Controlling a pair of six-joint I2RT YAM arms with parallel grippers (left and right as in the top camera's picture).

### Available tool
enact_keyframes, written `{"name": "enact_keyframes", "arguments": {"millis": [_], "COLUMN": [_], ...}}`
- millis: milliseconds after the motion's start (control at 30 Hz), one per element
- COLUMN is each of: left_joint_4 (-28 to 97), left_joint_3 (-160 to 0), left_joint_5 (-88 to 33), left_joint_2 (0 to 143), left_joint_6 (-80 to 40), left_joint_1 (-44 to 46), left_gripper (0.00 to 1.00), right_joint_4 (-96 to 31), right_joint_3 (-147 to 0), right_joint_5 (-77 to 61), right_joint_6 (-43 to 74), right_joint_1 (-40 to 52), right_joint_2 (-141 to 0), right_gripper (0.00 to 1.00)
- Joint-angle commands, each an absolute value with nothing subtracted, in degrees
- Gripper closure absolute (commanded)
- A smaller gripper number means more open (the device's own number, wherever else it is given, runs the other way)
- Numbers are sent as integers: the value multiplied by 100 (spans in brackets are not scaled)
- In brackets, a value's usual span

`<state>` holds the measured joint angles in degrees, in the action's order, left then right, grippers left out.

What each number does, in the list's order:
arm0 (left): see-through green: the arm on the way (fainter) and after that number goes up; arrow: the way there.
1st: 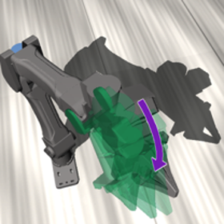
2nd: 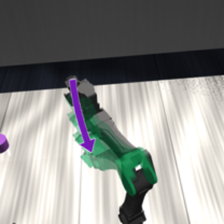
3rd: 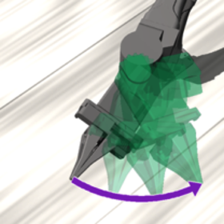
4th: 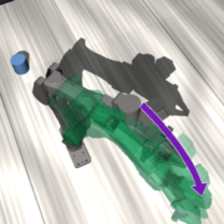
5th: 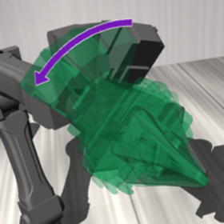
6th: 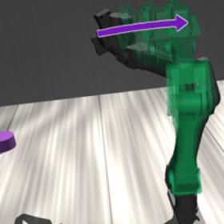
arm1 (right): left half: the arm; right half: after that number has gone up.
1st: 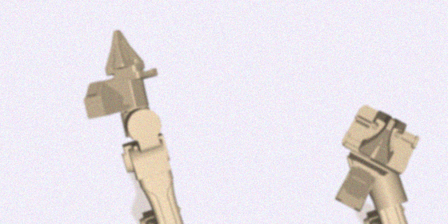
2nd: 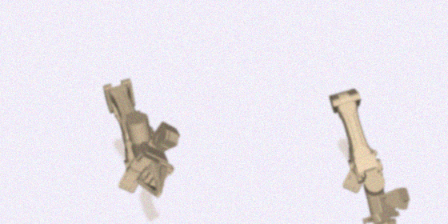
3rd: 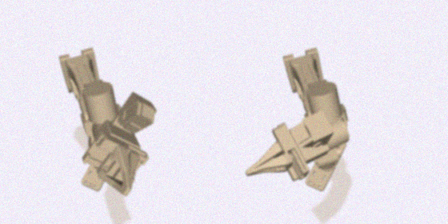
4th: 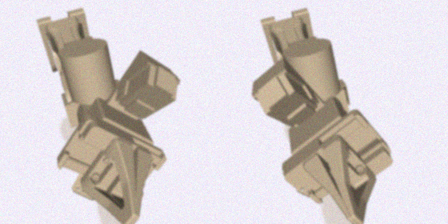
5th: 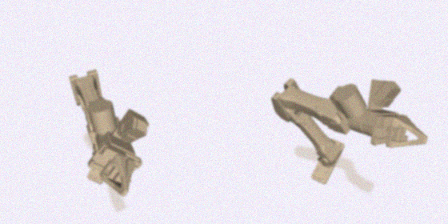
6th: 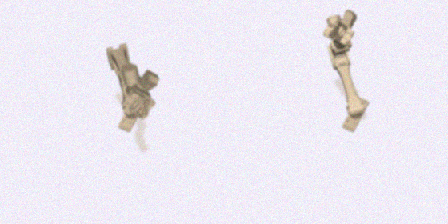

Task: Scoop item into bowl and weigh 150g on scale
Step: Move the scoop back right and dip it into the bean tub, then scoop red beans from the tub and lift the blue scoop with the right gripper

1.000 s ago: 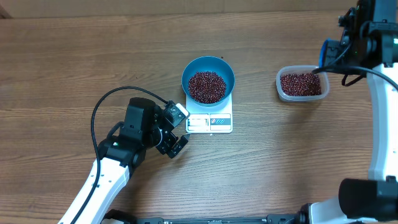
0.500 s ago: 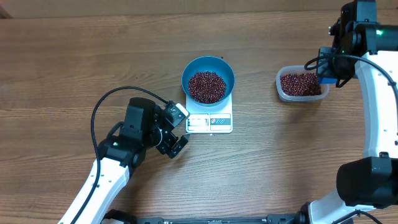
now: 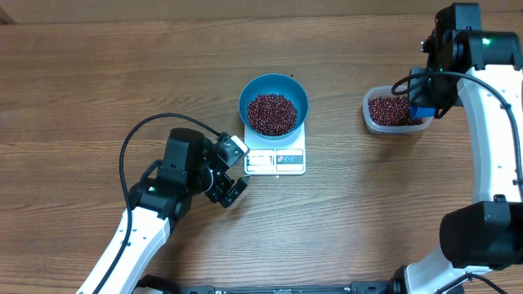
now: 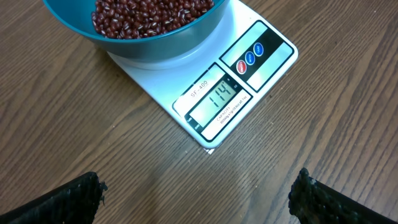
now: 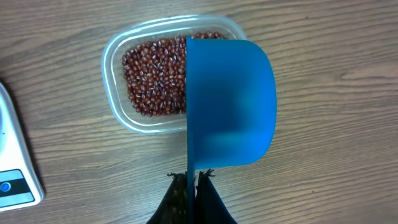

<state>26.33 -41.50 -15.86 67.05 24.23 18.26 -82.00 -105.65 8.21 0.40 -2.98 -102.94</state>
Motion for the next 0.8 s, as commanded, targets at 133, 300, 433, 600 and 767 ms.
{"name": "enact_keyframes", "arguments": {"millis": [133, 300, 433, 600, 767], "left_joint_4": [2633, 2633, 2633, 2633, 2633], "left_joint_3": [-4119, -4119, -4119, -4119, -4119], "left_joint_5": [-1592, -1592, -1592, -1592, -1592], "left_joint_2": [6751, 6751, 6751, 6751, 6751], "left_joint_6": [2530, 2530, 2530, 2530, 2530], "left_joint_1": [1802, 1802, 1802, 1802, 1802], "left_gripper": [0, 1, 1, 0, 1], "right_joint_4": [-7505, -7024, -6764, -6851, -7124], "right_joint_3": [-9837, -9668, -9668, -9668, -9666], "right_joint_5": [902, 1249, 1575, 1756, 1855], "right_joint_6": [82, 78, -56, -54, -21], "right_joint_1": [-294, -263, -137, 12, 128], "right_joint_2": [-10366, -10464, -10510, -10726, -10938], "right_gripper": [96, 96, 96, 96, 96]}}
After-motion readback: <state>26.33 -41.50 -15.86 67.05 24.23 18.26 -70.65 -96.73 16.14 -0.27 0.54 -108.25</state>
